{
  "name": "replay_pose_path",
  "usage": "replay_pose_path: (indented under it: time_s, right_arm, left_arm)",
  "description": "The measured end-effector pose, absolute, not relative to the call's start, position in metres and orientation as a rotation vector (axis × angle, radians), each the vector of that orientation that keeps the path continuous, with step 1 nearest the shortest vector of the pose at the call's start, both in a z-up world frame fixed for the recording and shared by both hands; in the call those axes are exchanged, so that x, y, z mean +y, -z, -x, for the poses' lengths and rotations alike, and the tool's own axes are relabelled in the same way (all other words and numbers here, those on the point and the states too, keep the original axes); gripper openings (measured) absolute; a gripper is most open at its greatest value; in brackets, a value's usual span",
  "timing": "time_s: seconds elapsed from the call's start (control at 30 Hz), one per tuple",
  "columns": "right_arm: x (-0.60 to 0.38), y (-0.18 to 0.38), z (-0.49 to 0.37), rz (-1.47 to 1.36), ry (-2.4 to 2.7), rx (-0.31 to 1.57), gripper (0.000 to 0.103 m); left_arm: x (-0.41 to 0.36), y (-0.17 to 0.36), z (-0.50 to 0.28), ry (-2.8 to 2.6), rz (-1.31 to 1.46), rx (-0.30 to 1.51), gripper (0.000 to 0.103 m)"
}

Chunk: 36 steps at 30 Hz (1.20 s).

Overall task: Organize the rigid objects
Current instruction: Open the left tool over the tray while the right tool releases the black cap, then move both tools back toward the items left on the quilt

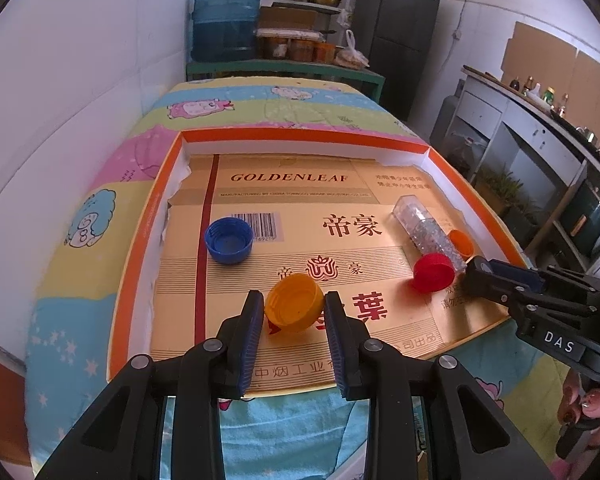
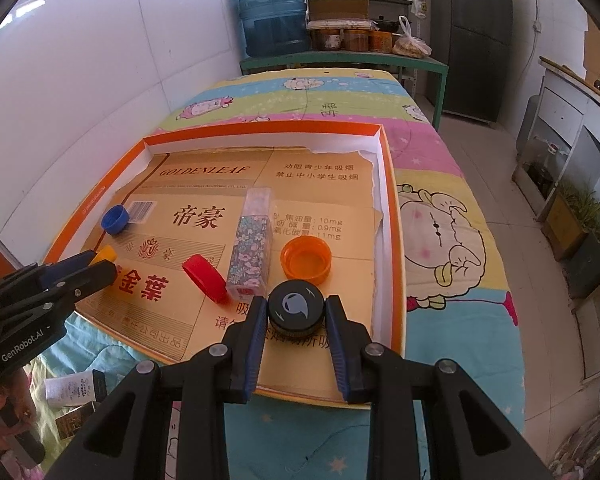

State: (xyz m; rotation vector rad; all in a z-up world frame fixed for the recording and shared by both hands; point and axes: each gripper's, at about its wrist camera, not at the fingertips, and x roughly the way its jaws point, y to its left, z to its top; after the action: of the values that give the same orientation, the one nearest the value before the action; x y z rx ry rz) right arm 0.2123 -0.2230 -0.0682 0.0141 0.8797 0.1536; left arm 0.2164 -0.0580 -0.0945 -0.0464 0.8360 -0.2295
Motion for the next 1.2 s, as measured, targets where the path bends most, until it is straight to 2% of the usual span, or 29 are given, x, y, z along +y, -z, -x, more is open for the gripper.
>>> replay_pose_path:
  time_s: [0.07, 0.17, 1.2]
  right_arm:
    - [-0.222, 0.068, -0.212, -0.009, -0.150, 0.878, 0.030]
    - [-0.221, 0.066, -0.210, -0.005, -0.149, 0.872, 0.030]
    - [-0.211, 0.031, -0.162, -0.007, -0.133, 0.801, 0.030]
  left_arm:
    - [-0.057, 0.094, -0.217, 0.228, 0.049, 0.836, 0.041]
    - [-0.054, 0.092, -0.217, 0.226, 0.067, 0.835, 0.045]
    - [-0.032, 0.058, -0.165, 0.243, 0.105, 0.763, 0.045]
